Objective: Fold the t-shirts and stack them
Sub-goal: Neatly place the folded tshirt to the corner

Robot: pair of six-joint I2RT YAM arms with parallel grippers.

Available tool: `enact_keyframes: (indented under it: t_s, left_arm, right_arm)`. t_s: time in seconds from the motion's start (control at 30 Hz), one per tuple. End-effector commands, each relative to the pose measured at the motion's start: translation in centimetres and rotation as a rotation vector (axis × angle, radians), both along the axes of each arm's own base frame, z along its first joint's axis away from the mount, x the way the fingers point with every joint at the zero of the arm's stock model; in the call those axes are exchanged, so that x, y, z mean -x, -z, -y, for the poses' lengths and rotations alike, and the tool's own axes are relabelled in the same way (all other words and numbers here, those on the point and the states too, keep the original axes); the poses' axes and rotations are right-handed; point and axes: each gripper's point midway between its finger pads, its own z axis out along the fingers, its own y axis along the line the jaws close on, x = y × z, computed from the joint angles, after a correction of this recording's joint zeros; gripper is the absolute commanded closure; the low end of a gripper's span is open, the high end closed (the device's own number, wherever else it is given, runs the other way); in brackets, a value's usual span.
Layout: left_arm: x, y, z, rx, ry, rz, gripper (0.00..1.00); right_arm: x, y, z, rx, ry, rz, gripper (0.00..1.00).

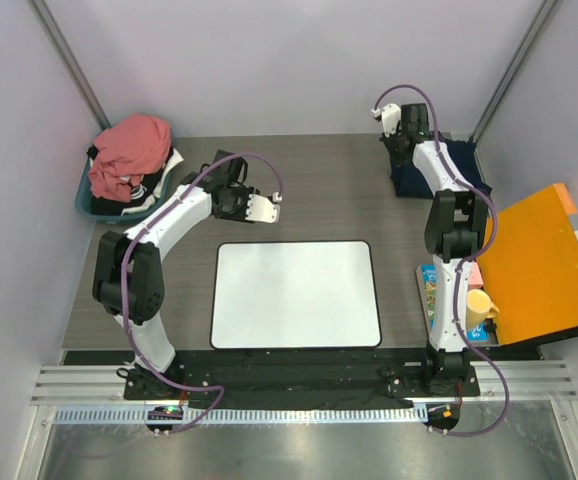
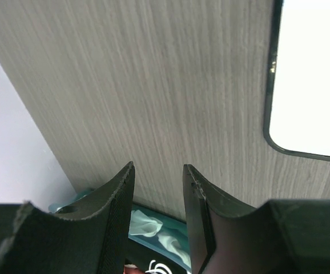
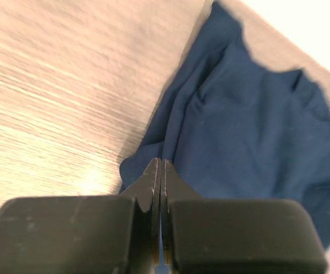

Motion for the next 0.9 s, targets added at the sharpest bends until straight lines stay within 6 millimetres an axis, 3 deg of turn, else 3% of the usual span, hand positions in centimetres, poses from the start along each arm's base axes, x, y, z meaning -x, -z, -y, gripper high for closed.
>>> enact_keyframes:
  t_s: [0.0, 0.2, 0.37, 0.5, 0.73, 0.8, 0.87]
  left_arm:
    - [0.7, -0.4, -0.9, 0.005, -0.027, 0.001, 0.60]
    - [0.8, -0.2, -0.7, 0.016, -0.026, -0.004, 0.60]
    - [0.6, -0.3, -0.6, 0.020, -0.032, 0.001, 0.60]
    - [0.6, -0.1, -0.6, 0.018, -0.028, -0.003, 0.60]
    - [0.3, -0.3, -0.6, 0.012, -0.034, -0.001, 0.60]
    - [0.3, -0.3, -0.7, 0.012, -0.035, -0.001, 0.60]
    - [0.4, -0.4, -0.7, 0.012, -0.033, -0.003, 0.60]
  right_arm:
    - [0.2, 0.9, 2.1, -0.022, 0.049, -0.020, 0.99]
    - [-0.6, -0.2, 3.0, 0.019, 0.083, 0.022, 0.99]
    - [-1.7, -3.2, 3.6, -0.005, 0.132, 0.121, 0.99]
    - [-2.3, -4.4, 4.0, -0.030, 0.143, 0.161, 0.99]
    - [-3.0, -5.8, 9.2, 0.169, 0.349, 0.266, 0.99]
    - [-3.0, -6.4, 10.2, 0.206, 0.394, 0.307, 0.99]
    - [-2.8, -5.8, 10.3, 0.290, 0.364, 0.278, 0.99]
